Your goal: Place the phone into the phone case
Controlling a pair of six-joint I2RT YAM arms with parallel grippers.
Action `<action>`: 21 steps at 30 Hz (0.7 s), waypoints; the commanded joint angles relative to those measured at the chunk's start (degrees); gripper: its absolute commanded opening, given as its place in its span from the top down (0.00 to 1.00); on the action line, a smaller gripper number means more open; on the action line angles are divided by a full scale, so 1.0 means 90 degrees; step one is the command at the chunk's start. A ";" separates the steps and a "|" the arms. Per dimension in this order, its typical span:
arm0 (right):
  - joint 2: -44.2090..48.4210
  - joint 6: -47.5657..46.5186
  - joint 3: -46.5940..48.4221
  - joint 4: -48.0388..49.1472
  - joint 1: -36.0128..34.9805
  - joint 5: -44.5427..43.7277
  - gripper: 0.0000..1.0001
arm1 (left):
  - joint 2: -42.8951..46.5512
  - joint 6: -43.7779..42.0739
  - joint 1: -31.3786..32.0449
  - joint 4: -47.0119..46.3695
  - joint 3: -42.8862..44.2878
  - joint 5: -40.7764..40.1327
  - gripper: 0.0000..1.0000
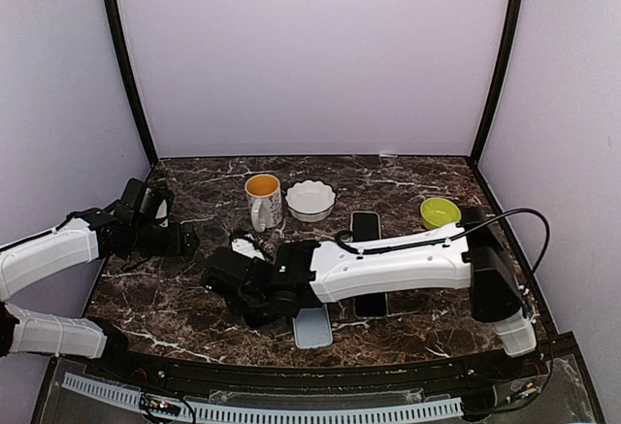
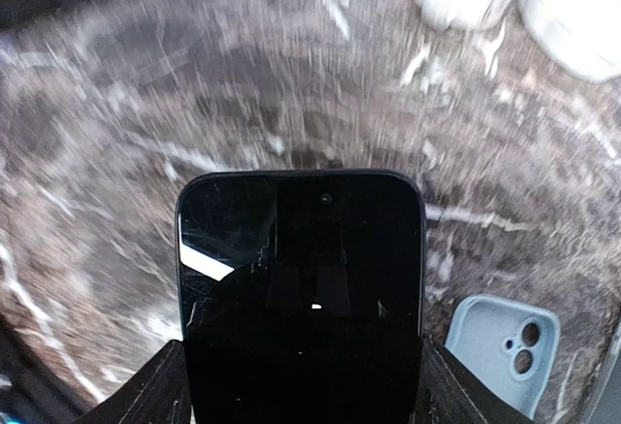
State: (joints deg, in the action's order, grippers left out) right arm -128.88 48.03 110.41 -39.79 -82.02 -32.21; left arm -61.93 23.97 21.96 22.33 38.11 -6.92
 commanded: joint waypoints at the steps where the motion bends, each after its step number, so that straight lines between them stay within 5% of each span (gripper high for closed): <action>1: 0.0949 0.0205 -0.0783 0.1167 0.0015 -0.0943 0.85 | 0.0143 -0.0117 -0.0047 -0.0106 -0.0054 0.0044 0.10; 5: 0.1379 0.1024 -0.1712 0.0932 0.0022 -0.1440 1.00 | 0.0163 -0.0138 -0.0047 -0.0130 -0.0064 0.0051 0.10; 21: 0.1393 0.2162 -0.2872 0.0748 -0.0016 -0.1455 1.00 | 0.0184 -0.0173 -0.0047 -0.0269 -0.0110 0.0256 0.10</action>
State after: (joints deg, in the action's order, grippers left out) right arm -115.63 64.23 83.96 -32.42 -81.97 -42.68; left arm -61.47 23.09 21.96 20.93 38.09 -5.48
